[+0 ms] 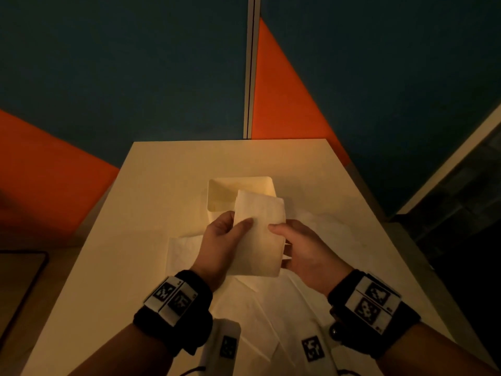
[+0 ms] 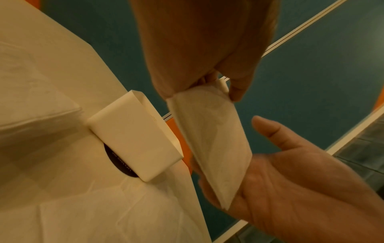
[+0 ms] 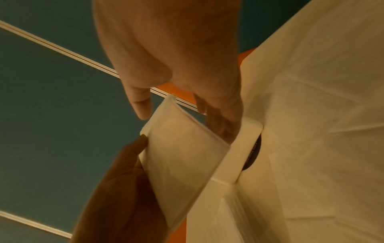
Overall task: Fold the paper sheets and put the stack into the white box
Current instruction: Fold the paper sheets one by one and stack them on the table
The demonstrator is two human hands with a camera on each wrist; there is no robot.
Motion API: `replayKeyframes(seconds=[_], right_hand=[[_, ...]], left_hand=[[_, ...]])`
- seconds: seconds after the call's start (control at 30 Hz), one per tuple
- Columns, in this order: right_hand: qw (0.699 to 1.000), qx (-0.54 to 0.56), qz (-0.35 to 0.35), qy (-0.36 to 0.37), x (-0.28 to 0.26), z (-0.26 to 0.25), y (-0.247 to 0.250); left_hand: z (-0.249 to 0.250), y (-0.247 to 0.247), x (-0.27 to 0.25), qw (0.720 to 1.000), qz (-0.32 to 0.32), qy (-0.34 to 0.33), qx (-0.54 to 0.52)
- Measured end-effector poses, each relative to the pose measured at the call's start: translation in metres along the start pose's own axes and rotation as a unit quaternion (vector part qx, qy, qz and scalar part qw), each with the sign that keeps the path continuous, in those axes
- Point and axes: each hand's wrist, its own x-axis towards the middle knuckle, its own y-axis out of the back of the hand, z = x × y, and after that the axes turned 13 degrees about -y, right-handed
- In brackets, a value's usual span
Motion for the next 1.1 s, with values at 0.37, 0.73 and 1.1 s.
replayKeyframes(seconds=[0.37, 0.73, 1.1], right_hand=[[0.996, -0.018, -0.029, 0.086, 0.008, 0.003, -0.005], [0.923, -0.316, 0.18, 0.13, 0.033, 0.009, 0.048], [0.729, -0.662, 0.174, 0.025, 0.054, 0.043, 0.104]], left_hand=[[-0.008, -0.001, -0.005, 0.998, -0.042, -0.043, 0.028], [-0.019, 0.06, -0.004, 0.996, 0.029, 0.017, 0.087], [-0.064, 0.138, -0.014, 0.92, 0.033, 0.078, 0.384]])
